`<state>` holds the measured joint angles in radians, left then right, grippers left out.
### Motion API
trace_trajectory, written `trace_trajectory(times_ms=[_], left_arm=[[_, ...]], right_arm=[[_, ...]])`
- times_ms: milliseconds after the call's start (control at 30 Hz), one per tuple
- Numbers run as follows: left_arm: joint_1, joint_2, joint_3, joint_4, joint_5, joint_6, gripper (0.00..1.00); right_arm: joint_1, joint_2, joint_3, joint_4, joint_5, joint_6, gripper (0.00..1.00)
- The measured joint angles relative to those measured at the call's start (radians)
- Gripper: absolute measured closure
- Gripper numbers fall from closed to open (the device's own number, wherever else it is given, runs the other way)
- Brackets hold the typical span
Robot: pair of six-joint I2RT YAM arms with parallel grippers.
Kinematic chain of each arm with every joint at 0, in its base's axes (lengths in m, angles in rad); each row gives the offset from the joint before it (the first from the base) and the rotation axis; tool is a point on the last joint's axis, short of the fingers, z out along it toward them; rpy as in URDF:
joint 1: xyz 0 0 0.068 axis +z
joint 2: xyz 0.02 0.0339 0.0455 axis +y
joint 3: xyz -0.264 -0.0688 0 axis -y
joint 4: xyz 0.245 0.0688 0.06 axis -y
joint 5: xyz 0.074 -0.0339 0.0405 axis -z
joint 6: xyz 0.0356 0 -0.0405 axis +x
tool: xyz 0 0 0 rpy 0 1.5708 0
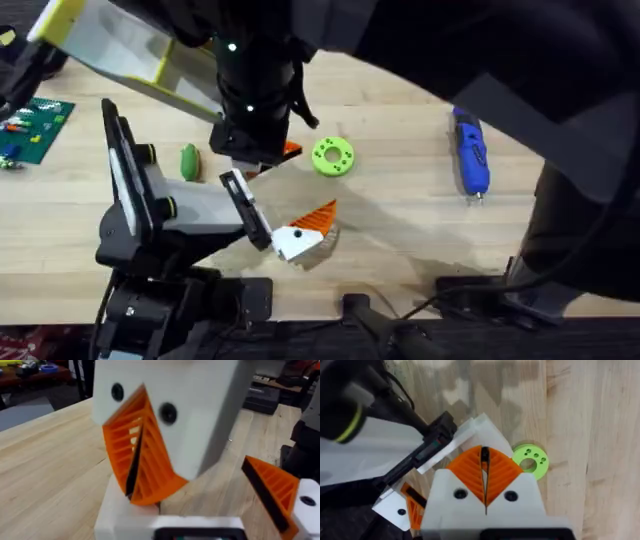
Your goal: Pick up the gripper from the table and insert it into the empty holder that is missing its gripper. Then pick up a screw, insert it into the mounting hole, and use the screwdriver to tighten it. Finally, clean up the table by picking up the vegetable and placing it into the bucket.
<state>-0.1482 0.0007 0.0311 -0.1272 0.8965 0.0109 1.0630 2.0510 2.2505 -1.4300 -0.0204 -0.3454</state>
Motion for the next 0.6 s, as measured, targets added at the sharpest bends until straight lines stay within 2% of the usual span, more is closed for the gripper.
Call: trace_trajectory(times_ms=[300,367,433,467,600], left_arm=[[0.0,0.0,0.0,0.0,0.0,0.0,0.01],[0.0,0.0,0.0,0.0,-0.001,-0.001,0.01],[0.0,0.0,0.0,0.0,-0.002,-0.001,0.01],[0.0,0.0,0.0,0.0,-0.003,-0.001,0.01],[0.0,0.0,0.0,0.0,-0.002,0.0,0.01]], right_arm=[[0.0,0.0,0.0,0.0,0.0,0.0,0.995],[0.0,0.0,0.0,0.0,0.0,0.0,0.946],[0.0,0.0,0.0,-0.002,-0.001,-0.003,0.81],[0.0,0.0,0.0,-0.002,-0.002,-0.001,0.704],[-0.013,0.0,0.005,-0.007,0.022,-0.008,0.122]])
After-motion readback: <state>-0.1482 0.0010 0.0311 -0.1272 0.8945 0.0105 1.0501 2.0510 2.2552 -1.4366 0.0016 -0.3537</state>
